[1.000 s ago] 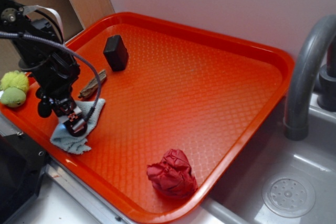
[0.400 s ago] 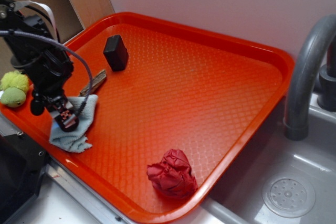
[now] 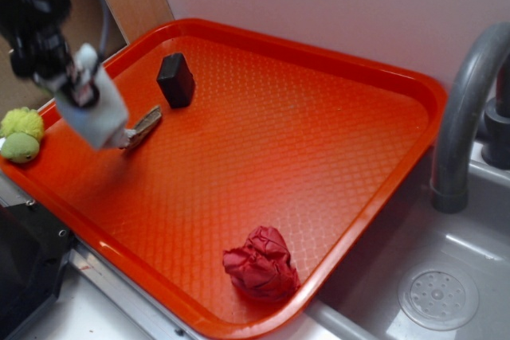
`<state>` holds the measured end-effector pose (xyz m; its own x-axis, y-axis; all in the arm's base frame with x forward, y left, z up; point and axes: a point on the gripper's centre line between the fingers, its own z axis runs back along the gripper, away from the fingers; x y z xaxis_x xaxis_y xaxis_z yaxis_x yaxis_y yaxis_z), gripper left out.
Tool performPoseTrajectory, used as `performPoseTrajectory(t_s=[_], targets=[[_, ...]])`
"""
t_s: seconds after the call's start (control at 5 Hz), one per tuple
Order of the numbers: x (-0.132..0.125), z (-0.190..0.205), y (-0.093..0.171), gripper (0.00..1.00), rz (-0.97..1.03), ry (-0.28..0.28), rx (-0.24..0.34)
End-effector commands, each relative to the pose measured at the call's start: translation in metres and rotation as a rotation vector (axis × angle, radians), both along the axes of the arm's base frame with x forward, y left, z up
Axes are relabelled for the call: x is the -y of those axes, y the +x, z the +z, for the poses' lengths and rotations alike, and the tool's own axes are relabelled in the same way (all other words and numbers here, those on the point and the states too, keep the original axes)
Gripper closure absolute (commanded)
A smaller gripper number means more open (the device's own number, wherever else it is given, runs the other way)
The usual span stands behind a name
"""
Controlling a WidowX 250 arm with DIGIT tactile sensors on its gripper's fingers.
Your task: Grab the blue cloth.
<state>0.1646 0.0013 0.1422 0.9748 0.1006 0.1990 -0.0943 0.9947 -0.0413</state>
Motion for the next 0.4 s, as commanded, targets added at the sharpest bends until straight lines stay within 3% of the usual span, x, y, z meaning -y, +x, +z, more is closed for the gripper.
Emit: performPoseTrajectory(t_s=[0.0, 0.2], targets=[[0.007, 0.103, 0.016, 1.00, 0.053, 0.040, -0.030], [0.011, 0.142, 0.016, 1.00, -0.006, 0.048, -0.052]])
